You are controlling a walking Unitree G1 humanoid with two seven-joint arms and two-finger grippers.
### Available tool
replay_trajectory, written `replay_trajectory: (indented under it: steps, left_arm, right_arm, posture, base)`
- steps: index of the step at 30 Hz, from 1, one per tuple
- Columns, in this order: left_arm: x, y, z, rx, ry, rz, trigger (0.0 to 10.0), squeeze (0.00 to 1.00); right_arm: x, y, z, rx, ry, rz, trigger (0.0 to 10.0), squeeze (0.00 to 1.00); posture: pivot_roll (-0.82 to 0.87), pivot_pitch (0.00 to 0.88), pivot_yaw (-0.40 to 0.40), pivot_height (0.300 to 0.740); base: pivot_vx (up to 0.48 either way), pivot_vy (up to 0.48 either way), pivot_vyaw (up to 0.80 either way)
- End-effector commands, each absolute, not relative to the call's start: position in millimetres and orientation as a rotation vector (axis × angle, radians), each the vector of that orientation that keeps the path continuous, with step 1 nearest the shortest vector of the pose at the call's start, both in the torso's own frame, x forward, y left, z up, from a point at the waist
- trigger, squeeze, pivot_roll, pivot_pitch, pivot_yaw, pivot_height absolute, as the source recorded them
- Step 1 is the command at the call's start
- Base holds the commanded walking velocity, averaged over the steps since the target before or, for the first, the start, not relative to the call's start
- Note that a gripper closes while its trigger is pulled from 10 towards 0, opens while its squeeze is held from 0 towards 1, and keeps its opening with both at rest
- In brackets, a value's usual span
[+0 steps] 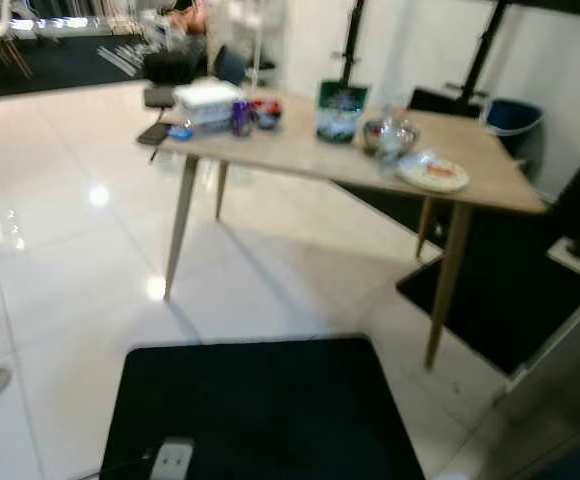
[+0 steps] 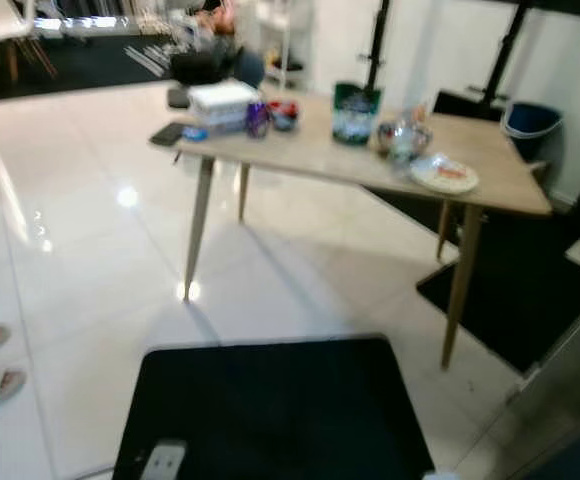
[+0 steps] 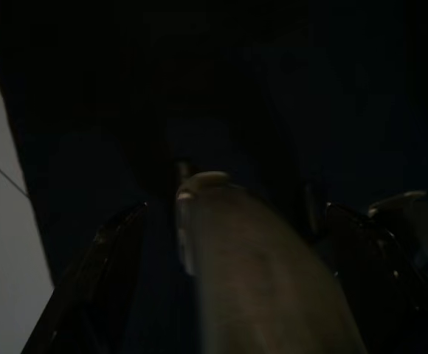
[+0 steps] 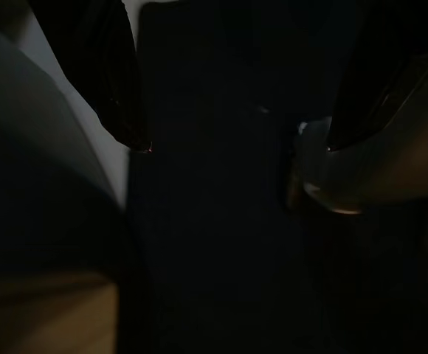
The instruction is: Restocking fridge
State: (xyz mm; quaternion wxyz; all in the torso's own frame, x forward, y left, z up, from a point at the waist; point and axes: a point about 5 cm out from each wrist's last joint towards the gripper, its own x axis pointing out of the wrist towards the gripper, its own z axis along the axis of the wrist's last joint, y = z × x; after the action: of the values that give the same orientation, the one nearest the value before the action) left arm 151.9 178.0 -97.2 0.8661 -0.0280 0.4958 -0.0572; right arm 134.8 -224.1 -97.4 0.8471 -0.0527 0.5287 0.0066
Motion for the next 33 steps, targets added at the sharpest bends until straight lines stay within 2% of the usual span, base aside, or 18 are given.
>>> replay_trajectory:
  steps: [1, 13, 24, 33]
  left_arm:
    - [154.7, 171.2, -96.7, -0.055, 1.036, -0.147, 10.0, 0.00]
    - [151.2, 172.1, -98.0, -0.045, 1.048, -0.158, 10.0, 0.00]
    - [159.7, 174.3, -94.5, -0.030, 1.033, -0.166, 10.0, 0.00]
    - [157.6, 173.9, -95.3, -0.034, 1.035, -0.163, 10.0, 0.00]
  right_arm:
    - [121.6, -236.8, -98.8, -0.125, 1.148, -0.020, 10.0, 0.00]
    - [118.7, -238.7, -99.3, -0.127, 1.157, -0.026, 10.0, 0.00]
    - [125.2, -236.5, -97.9, -0.116, 1.144, -0.028, 10.0, 0.00]
    - [128.7, -235.3, -97.0, -0.113, 1.133, -0.027, 10.0, 0.00]
  posture:
    - [0.00, 0.000, -0.052, 0.740]
    - [-0.01, 0.000, -0.046, 0.740]
    - [-0.01, 0.000, -0.038, 0.740]
    - [-0.01, 0.000, -0.040, 0.740]
  base:
    - [0.394, 0.000, 0.00]
    - [0.397, 0.000, 0.00]
    - [0.368, 0.000, -0.77]
    - [0.389, 0.000, 0.00]
